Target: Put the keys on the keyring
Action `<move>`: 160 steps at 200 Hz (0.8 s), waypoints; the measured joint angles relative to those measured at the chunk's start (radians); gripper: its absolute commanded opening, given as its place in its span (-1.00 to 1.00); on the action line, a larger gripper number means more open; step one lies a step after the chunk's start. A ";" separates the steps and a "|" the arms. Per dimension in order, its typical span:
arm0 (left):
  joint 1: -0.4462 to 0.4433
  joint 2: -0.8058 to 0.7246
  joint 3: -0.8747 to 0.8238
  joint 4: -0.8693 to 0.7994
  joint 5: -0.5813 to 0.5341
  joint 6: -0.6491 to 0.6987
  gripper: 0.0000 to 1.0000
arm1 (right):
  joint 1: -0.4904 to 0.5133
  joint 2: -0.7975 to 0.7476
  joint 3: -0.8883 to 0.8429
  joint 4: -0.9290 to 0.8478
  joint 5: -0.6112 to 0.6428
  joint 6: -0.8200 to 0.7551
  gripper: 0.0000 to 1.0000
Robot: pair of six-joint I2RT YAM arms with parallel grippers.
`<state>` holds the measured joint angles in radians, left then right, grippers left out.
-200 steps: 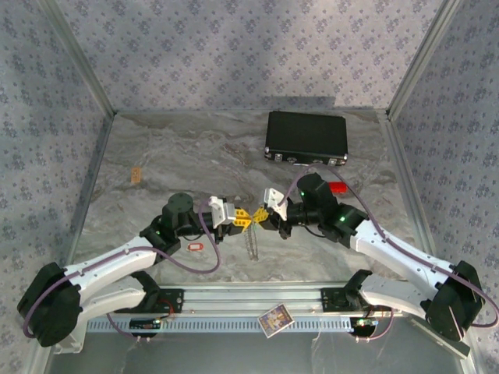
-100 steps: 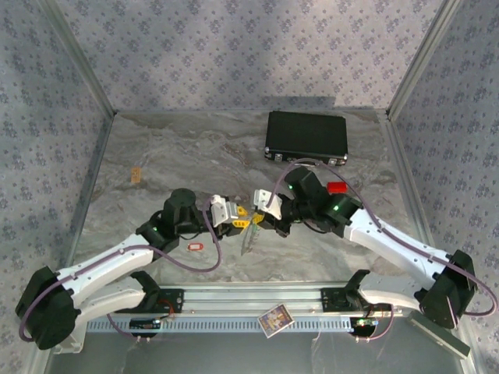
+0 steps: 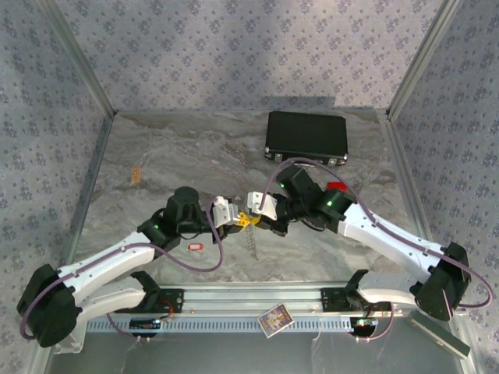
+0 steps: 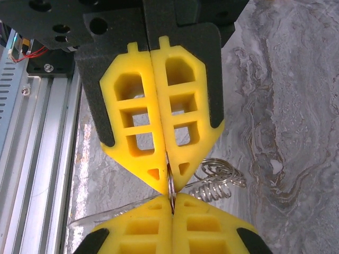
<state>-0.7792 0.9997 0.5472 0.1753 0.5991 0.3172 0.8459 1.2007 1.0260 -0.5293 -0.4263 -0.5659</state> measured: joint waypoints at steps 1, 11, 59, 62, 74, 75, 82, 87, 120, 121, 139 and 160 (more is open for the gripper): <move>0.000 0.000 0.000 0.000 0.000 0.000 -1.00 | 0.000 0.000 0.000 0.000 0.000 0.000 -0.76; 0.000 0.000 0.000 0.001 0.003 0.000 -1.00 | 0.000 0.000 0.000 0.001 0.000 0.003 -0.59; 0.000 -0.003 -0.010 0.032 0.003 -0.014 -1.00 | -0.028 -0.087 -0.078 0.045 -0.003 0.035 -0.44; 0.000 -0.005 -0.013 0.037 0.003 -0.015 -1.00 | -0.030 -0.091 -0.084 0.047 -0.003 0.038 -0.44; 0.000 -0.005 -0.023 0.052 0.003 -0.020 -1.00 | -0.032 -0.099 -0.101 0.054 -0.003 0.051 -0.43; 0.000 -0.005 -0.024 0.053 0.003 -0.020 -1.00 | -0.032 -0.099 -0.103 0.055 -0.003 0.051 -0.43; 0.000 -0.005 -0.031 0.059 0.003 -0.023 -1.00 | -0.032 -0.099 -0.111 0.060 -0.003 0.057 -0.43; 0.000 -0.005 -0.034 0.061 0.003 -0.023 -1.00 | -0.032 -0.099 -0.115 0.063 -0.003 0.061 -0.43; 0.000 -0.005 -0.048 0.064 0.007 -0.026 -1.00 | -0.032 -0.099 -0.127 0.081 -0.003 0.077 -0.41; 0.000 -0.005 -0.048 0.065 0.007 -0.026 -1.00 | -0.032 -0.099 -0.127 0.082 -0.003 0.077 -0.41; 0.000 -0.008 -0.048 0.068 0.012 -0.031 -1.00 | -0.032 -0.098 -0.127 0.094 -0.003 0.079 -0.41; 0.000 -0.011 -0.048 0.072 0.017 -0.031 -1.00 | -0.032 -0.091 -0.127 0.103 -0.003 0.080 -0.44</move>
<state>-0.7792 0.9882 0.4992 0.2478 0.6159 0.2867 0.8139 1.1095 0.8993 -0.4267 -0.4297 -0.4862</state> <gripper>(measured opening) 0.046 0.290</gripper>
